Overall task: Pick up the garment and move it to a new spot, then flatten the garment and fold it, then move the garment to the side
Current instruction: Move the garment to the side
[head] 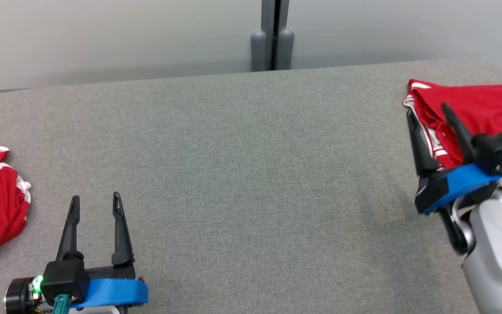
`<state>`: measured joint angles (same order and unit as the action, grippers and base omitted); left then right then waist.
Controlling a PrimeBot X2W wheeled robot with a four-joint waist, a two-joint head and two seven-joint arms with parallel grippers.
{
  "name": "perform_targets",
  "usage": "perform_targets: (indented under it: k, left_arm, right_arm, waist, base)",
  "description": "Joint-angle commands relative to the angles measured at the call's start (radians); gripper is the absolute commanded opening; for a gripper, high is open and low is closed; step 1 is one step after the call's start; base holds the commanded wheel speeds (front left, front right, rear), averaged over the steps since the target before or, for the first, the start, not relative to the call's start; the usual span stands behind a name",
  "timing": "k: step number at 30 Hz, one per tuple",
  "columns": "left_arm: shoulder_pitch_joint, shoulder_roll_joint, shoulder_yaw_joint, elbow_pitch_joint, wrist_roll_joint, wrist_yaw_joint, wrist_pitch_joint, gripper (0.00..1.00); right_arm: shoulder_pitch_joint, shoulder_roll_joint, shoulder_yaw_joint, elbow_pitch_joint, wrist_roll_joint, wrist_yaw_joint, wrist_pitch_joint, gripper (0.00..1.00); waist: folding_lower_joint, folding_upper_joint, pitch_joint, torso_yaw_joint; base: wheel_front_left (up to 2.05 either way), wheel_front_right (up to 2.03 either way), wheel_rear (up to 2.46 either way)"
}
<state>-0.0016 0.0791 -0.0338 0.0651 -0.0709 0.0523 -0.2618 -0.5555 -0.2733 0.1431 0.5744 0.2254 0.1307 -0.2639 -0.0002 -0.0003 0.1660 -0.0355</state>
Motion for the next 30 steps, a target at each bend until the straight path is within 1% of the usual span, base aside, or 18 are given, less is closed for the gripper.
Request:
perform_targets:
  k: [1, 10, 15, 17, 21, 23, 30]
  left_arm:
    - [0.013, -0.003, 0.008, 0.009, -0.003, -0.004, -0.004, 1.00]
    - [0.060, -0.014, 0.034, 0.051, -0.002, -0.025, -0.004, 1.00]
    - [0.085, -0.018, 0.045, 0.067, 0.000, -0.033, -0.004, 1.00]
    - [0.093, -0.020, 0.047, 0.075, 0.002, -0.038, -0.004, 1.00]
    - [0.100, -0.021, 0.051, 0.081, 0.004, -0.045, -0.004, 1.00]
    - [0.103, -0.022, 0.055, 0.085, 0.006, -0.053, -0.004, 1.00]
    - [0.110, -0.025, 0.061, 0.088, 0.011, -0.057, -0.004, 1.00]
  right_arm:
    - [0.048, 0.012, -0.001, -0.018, 0.008, 0.000, 0.000, 1.00]
    - [0.272, 0.066, -0.047, -0.134, 0.026, 0.000, 0.000, 1.00]
    - [0.374, 0.092, -0.070, -0.190, 0.014, 0.000, 0.000, 1.00]
    - [0.426, 0.116, -0.089, -0.225, 0.002, 0.000, 0.000, 1.00]
    - [0.466, 0.136, -0.107, -0.256, -0.014, 0.000, 0.000, 1.00]
    - [0.502, 0.157, -0.119, -0.286, -0.035, 0.000, 0.000, 1.00]
    - [0.549, 0.189, -0.131, -0.323, -0.043, 0.000, 0.000, 1.00]
  waist:
    - [0.0002, 0.0003, -0.013, 0.002]
    - [0.0002, 0.0003, -0.087, 0.016]
    - [0.0002, 0.0003, -0.123, 0.017]
    - [0.0002, 0.0003, -0.143, 0.021]
    - [0.0002, 0.0003, -0.153, 0.026]
    - [0.0002, 0.0003, -0.160, 0.033]
    - [0.0002, 0.0003, -0.171, 0.044]
  base:
    - [0.00, 0.00, 0.00]
    - [0.00, 0.00, 0.00]
    - [0.00, 0.00, 0.00]
    - [0.00, 0.00, 0.00]
    - [0.00, 0.00, 0.00]
    - [0.00, 0.00, 0.00]
    - [0.00, 0.00, 0.00]
